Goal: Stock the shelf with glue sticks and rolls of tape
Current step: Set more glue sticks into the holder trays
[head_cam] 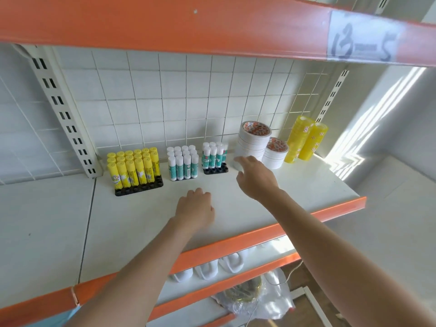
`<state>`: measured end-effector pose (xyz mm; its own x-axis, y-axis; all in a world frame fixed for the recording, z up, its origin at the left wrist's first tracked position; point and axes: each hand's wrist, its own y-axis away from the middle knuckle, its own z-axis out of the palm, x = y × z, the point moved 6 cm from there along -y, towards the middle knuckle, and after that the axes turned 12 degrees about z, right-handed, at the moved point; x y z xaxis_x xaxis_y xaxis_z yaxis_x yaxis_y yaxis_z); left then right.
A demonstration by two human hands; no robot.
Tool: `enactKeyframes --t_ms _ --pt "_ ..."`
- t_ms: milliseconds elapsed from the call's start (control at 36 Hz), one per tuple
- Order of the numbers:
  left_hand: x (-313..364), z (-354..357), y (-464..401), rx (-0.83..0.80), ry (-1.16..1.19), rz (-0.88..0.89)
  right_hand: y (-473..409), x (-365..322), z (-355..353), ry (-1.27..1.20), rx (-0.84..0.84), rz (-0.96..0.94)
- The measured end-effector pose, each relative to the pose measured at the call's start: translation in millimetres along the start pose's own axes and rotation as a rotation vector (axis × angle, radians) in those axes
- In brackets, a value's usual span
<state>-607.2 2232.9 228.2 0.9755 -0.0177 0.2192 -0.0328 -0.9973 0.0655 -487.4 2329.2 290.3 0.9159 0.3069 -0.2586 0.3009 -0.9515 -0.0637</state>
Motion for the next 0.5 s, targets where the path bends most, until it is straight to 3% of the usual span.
enactKeyframes --t_ms 194,500 --pt "63.1 -56.0 6.3 0.067 0.029 0.088 43.9 20.5 -52.0 -0.05 0.12 -0.075" --pt "202.3 -200.1 51.5 0.408 -0.033 0.298 111.0 76.6 -189.1 -0.156 0.525 -0.198"
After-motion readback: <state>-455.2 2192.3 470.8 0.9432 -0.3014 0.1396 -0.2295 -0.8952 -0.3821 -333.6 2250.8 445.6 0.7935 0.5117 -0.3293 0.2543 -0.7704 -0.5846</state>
